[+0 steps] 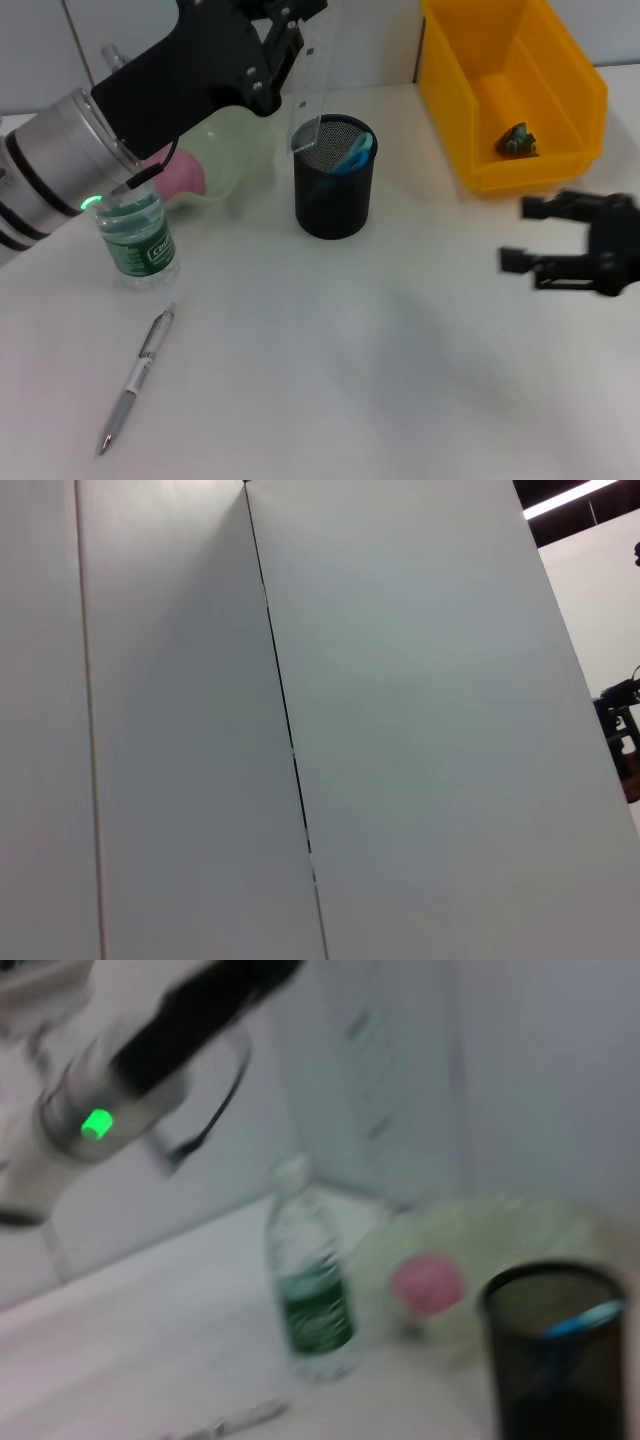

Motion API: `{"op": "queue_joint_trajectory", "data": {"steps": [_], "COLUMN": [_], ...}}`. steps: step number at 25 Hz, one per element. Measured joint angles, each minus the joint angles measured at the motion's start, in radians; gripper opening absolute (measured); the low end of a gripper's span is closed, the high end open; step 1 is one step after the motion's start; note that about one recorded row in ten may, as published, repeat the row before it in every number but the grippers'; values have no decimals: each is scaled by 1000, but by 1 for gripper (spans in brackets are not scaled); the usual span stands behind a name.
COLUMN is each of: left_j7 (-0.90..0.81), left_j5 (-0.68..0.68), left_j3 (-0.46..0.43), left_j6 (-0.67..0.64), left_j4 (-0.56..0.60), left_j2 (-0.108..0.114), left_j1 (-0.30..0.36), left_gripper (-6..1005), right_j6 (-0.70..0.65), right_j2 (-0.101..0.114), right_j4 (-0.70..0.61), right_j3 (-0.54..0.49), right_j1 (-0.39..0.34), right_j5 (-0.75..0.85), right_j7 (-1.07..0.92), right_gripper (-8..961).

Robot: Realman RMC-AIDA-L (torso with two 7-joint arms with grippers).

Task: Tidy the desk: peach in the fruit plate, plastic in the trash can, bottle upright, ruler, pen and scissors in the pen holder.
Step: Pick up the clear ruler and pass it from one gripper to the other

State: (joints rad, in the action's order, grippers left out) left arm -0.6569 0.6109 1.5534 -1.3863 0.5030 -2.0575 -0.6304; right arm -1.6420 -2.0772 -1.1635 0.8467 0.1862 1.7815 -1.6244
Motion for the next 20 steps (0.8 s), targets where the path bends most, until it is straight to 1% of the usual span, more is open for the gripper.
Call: {"op": "queue_joint_trajectory", "data": {"steps": [1, 2, 3, 5, 6, 7, 9, 10, 12, 13, 14, 17, 18, 19, 20], "left_j7": [-64, -64, -105, -124, -140, -156, -168, -193, -193, -227, -241, -241, -262, -306, -306], "left_j5": [34, 34, 57, 58, 60, 67, 73, 93, 93, 110, 110, 110, 117, 170, 170], "left_j3": [-13, -13, -17, -16, -15, -14, -15, -16, -16, -16, -15, -15, -13, -18, -18], "left_j6": [0, 0, -2, -5, -12, -26, -39, -71, -71, -120, -136, -136, -155, -178, -178], "left_j4": [41, 41, 61, 59, 58, 57, 57, 57, 57, 60, 58, 58, 55, 55, 55], "left_j2": [5, 5, 8, 11, 16, 19, 22, 25, 25, 27, 31, 31, 37, 43, 43], "left_j1": [29, 29, 55, 62, 65, 69, 72, 77, 77, 88, 90, 90, 91, 92, 92], "left_gripper": [12, 12, 12, 12, 12, 12, 12, 12, 11, 11, 11, 11, 11, 11, 12], "right_j6": [-59, -59, -88, -143, -198, -198, -265, -296, -352, -372, -394, -427, -428, -428, -428], "right_j2": [2, 2, 2, 3, 5, 5, 8, 8, 10, 12, 15, 21, 22, 23, 26], "right_j4": [1, 1, 0, -13, -29, -29, -51, -62, -82, -87, -90, -73, -57, -37, -9], "right_j3": [-87, -87, -124, -196, -244, -244, -299, -327, -376, -390, -404, -428, -432, -434, -431], "right_j1": [0, 0, 2, 3, 1, 1, 3, 7, 17, 20, 23, 25, 25, 27, 35], "right_j5": [-3, -3, -2, 0, -1, -1, -4, -4, -5, -5, -8, -25, -28, -31, -29], "right_j7": [24, 24, 33, 50, 64, 64, 81, 85, 89, 92, 98, 132, 147, 163, 177], "right_gripper": [846, 845, 845, 845, 845, 845, 845, 845, 845, 845, 845, 845, 845, 846, 846]}}
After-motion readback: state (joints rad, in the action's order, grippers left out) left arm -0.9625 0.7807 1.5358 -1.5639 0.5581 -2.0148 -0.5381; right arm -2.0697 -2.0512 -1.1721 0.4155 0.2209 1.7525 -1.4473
